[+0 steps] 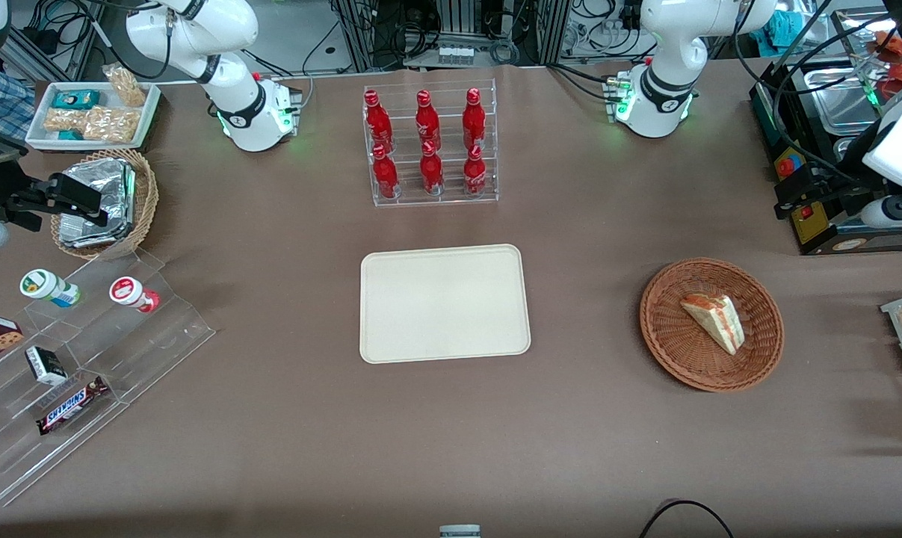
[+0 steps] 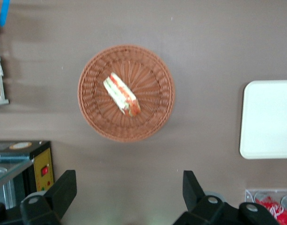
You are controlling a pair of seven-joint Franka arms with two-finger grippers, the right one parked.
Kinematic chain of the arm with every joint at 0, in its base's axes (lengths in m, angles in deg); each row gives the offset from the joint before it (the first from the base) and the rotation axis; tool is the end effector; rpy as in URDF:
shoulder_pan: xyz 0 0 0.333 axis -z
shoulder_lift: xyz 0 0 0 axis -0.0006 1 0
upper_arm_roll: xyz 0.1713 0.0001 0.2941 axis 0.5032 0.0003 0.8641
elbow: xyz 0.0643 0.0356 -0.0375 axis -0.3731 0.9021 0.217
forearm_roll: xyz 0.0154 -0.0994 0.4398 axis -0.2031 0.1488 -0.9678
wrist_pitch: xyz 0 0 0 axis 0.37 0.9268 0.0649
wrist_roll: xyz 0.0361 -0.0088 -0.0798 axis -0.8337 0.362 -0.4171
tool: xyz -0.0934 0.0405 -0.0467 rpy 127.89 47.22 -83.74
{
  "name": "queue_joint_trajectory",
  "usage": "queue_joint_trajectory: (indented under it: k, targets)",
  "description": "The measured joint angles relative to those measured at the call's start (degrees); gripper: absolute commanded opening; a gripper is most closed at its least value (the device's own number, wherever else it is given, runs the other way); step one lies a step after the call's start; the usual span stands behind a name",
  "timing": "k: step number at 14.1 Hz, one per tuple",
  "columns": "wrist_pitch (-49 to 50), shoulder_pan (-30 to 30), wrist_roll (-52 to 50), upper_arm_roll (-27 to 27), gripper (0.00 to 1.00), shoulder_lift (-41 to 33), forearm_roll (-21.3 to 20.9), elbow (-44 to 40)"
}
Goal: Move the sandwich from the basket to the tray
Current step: 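Move the left gripper above the wrapped sandwich in the wicker basket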
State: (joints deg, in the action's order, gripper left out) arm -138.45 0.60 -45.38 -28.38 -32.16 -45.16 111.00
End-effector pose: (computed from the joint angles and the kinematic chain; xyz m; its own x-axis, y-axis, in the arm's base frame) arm 0.5967 -0.0349 0.6529 0.9992 0.0309 -0.0265 0.0305 -0.9994 -0.0140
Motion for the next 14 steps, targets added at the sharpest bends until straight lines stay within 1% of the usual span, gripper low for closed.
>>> queue_joint_trajectory:
  k: [3,14]
  targets:
    - [1.66,0.0,0.0,0.0,1.0,0.0,0.06,0.0]
    - [2.92,0.03,0.0,-0.13,1.0,0.1,0.1,0.29]
